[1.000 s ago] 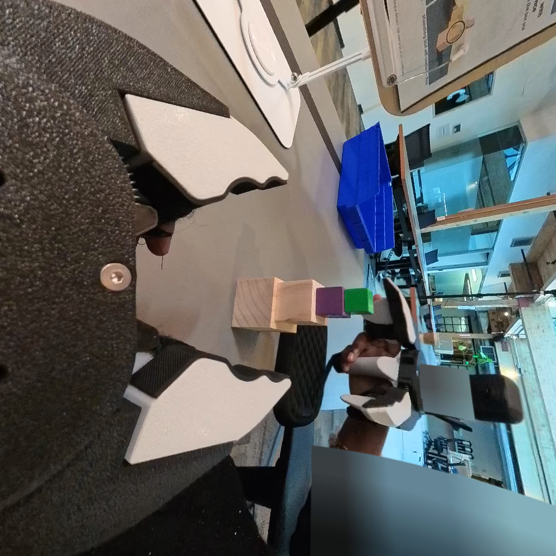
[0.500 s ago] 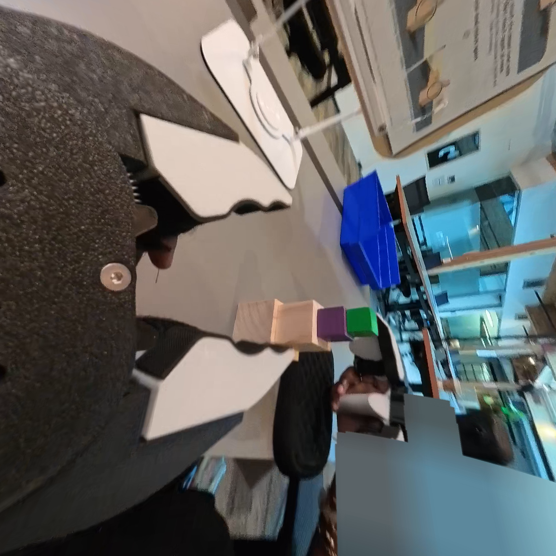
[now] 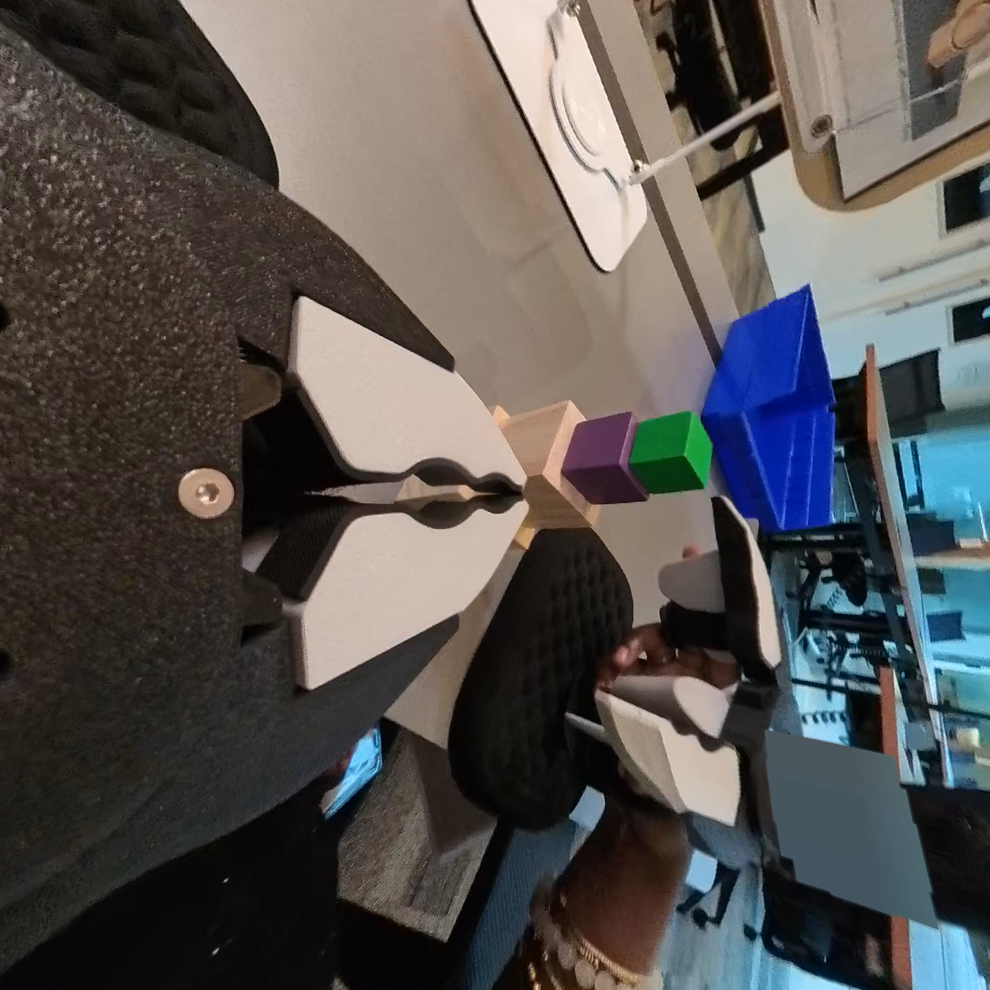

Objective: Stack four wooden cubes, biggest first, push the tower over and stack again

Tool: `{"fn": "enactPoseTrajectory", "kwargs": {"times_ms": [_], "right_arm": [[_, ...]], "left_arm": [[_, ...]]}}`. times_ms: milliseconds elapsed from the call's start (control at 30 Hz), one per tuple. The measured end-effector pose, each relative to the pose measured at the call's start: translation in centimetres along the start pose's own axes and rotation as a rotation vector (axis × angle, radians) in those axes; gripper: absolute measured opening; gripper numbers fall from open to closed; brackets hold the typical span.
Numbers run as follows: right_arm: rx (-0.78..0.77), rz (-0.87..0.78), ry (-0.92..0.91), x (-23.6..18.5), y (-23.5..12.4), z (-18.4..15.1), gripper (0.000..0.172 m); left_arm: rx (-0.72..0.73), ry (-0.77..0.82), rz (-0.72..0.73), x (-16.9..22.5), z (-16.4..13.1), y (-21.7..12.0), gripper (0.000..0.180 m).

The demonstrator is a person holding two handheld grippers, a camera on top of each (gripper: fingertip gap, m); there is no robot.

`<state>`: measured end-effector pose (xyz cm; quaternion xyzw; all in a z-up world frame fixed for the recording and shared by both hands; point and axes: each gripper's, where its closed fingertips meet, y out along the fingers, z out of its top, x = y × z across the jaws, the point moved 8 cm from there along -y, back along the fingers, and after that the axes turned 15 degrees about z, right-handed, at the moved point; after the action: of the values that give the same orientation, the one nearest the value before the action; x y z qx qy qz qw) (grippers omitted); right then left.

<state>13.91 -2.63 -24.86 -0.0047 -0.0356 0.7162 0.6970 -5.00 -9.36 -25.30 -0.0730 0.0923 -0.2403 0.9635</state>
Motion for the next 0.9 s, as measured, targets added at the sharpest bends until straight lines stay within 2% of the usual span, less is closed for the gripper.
{"fn": "enactPoseTrajectory", "kwargs": {"times_ms": [167, 900], "right_arm": [[0.017, -0.007, 0.008, 0.1, -0.2, 0.0, 0.125], [-0.005, -0.045, 0.019, 0.3, 0.0, -0.1, 0.121]], "left_arm": [[-0.011, -0.001, 0.076, 0.4, -0.9, 0.8, 0.0], [0.009, -0.012, 0.077, -0.4, 0.2, 3.6, 0.0]]}}
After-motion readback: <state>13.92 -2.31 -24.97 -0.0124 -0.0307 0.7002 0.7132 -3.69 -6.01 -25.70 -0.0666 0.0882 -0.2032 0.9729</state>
